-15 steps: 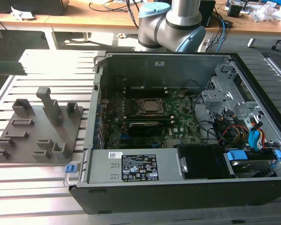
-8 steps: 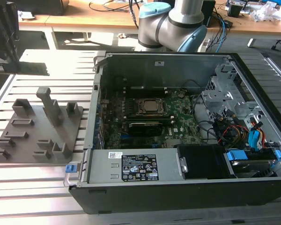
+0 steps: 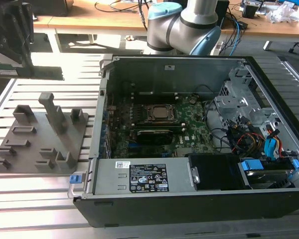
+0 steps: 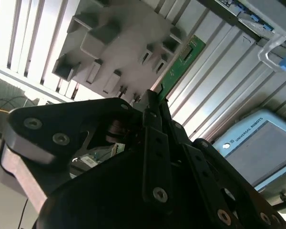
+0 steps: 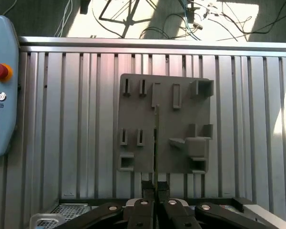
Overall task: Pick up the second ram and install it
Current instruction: 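Pick up the second ram and move it above second insertion slot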
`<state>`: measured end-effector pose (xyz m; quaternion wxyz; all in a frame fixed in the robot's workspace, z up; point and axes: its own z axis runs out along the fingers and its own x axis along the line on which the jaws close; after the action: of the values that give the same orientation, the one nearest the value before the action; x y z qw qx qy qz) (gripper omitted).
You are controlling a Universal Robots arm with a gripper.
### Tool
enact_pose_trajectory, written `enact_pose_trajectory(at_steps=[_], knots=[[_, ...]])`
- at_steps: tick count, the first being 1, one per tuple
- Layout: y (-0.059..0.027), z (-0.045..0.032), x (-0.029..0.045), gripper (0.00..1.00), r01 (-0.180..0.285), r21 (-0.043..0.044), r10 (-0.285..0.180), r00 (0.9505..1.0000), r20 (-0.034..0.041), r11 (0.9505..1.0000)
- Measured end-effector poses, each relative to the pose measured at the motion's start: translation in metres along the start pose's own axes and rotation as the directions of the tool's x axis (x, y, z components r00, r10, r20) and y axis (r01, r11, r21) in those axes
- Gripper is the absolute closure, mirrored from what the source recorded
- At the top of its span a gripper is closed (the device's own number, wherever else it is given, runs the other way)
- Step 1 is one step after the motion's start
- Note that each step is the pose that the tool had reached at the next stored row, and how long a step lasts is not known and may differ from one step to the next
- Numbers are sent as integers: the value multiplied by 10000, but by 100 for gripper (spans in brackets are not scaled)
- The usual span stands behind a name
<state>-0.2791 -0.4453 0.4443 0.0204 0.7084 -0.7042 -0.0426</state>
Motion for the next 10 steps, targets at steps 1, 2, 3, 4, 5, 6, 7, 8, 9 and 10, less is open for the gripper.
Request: enact_pose_trajectory(at_steps=[1,2,3,4,5,6,7,8,9,10], knots=[[-112,-10,0,86,-1,0,1,10000,0,10000],[-197,-18,1,86,-1,0,1,10000,-1,10000],[-304,-26,1,86,0,1,0,10000,1,10000],[-377,-34,1,86,-2,-1,2,10000,0,10000],[-411,-37,1,86,-1,0,1,10000,0,10000],[-447,-40,2,86,1,-1,-1,10000,0,10000],[-497,-44,2,86,-1,0,1,10000,1,10000],[-530,-47,2,86,-1,0,1,10000,1,10000],[-569,-50,2,86,-1,0,1,10000,1,10000],[-605,-54,2,86,-1,0,1,10000,1,10000]])
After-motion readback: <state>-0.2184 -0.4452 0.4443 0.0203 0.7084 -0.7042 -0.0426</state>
